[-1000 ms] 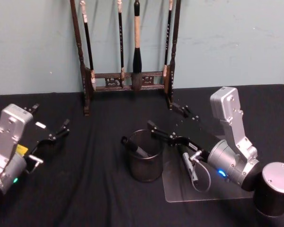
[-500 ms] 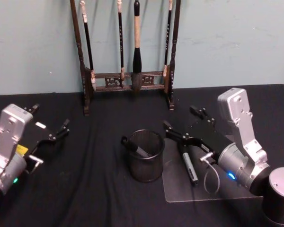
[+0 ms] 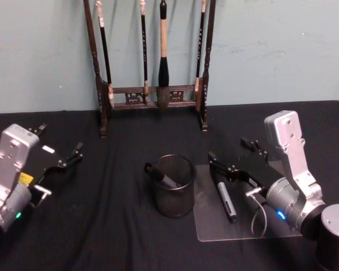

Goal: Pick up the water-based marker from the table and place it into the pen holder.

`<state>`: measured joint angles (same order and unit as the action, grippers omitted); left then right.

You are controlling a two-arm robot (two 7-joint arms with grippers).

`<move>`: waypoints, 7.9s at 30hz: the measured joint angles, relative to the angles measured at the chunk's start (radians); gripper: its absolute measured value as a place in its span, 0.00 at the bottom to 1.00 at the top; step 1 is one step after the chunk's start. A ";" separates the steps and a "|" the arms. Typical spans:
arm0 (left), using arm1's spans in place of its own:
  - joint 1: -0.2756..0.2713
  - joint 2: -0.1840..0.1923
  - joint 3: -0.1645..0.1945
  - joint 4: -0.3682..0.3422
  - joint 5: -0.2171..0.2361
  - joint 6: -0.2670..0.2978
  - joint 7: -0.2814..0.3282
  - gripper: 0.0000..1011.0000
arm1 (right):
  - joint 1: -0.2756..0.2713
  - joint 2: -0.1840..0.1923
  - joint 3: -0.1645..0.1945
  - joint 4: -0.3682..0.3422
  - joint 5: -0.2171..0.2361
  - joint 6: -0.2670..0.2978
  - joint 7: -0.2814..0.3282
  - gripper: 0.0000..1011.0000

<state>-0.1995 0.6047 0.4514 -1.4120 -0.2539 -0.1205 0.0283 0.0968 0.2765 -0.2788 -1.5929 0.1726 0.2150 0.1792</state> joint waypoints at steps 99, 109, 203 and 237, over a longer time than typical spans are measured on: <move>0.000 0.000 0.000 0.000 0.000 0.000 0.000 1.00 | 0.051 -0.055 -0.001 0.210 -0.052 0.053 0.086 0.24; 0.000 0.000 0.000 0.000 0.000 0.000 0.000 1.00 | 0.051 -0.055 -0.001 0.210 -0.052 0.053 0.086 0.24; 0.000 0.000 0.000 0.000 0.000 0.000 0.000 1.00 | 0.151 -0.050 -0.091 0.202 0.106 -0.280 0.194 0.24; 0.000 0.000 0.000 0.000 0.000 0.000 0.000 1.00 | 0.239 -0.115 -0.170 0.323 0.067 -0.314 0.219 0.24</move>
<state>-0.1995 0.6047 0.4514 -1.4120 -0.2539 -0.1205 0.0283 0.3361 0.1616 -0.4487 -1.2696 0.2400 -0.0994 0.3987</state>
